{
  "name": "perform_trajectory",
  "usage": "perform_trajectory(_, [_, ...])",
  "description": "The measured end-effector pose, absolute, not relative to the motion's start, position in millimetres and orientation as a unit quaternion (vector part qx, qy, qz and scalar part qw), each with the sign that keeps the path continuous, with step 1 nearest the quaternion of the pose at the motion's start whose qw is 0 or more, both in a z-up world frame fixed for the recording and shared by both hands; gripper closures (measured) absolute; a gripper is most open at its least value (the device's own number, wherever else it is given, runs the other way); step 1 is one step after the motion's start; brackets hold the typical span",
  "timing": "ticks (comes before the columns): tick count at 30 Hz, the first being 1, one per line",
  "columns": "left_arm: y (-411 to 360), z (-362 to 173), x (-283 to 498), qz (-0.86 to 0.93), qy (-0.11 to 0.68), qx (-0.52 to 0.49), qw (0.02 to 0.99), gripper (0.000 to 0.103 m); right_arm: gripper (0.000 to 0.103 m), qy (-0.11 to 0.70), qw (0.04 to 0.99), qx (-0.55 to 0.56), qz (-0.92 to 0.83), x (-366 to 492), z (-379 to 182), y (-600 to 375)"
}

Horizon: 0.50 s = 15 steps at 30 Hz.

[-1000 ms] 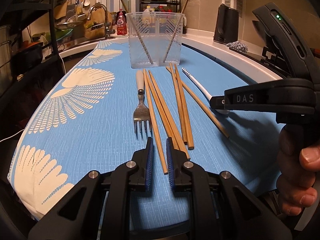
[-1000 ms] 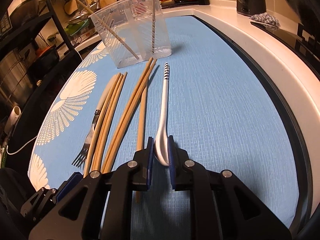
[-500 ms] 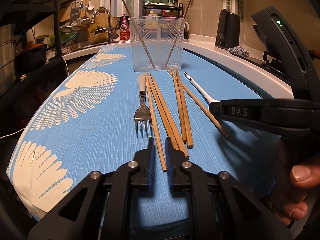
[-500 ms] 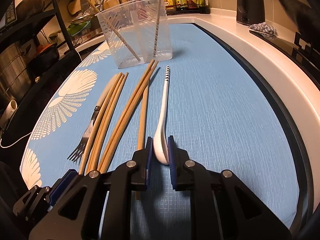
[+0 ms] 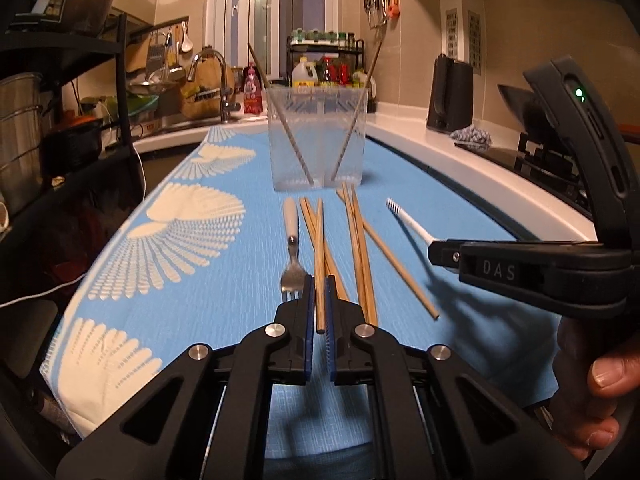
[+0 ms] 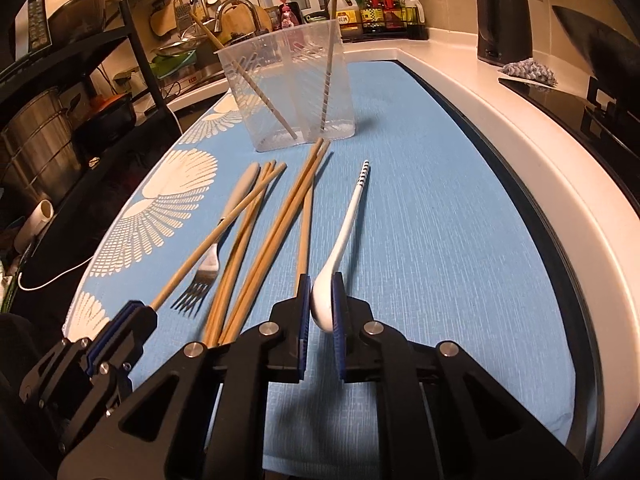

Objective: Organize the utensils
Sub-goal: 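Close the left gripper on a wooden chopstick while the right gripper holds the spoon, then lift the chopstick and white spoon and carry both over the container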

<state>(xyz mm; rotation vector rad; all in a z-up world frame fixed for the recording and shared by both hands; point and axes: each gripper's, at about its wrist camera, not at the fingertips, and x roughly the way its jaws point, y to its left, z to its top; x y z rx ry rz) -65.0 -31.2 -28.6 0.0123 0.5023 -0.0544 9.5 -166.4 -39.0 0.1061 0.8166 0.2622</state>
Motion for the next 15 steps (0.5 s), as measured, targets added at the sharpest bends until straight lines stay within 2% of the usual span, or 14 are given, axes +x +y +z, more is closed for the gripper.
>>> perform_trajectory(15, [-22.7, 12.4, -73.0, -0.019, 0.17, 0.027, 0.985, 0.098, 0.092, 0.347, 0.929, 0.004, 0.127, -2.3, -0.4, -175.0])
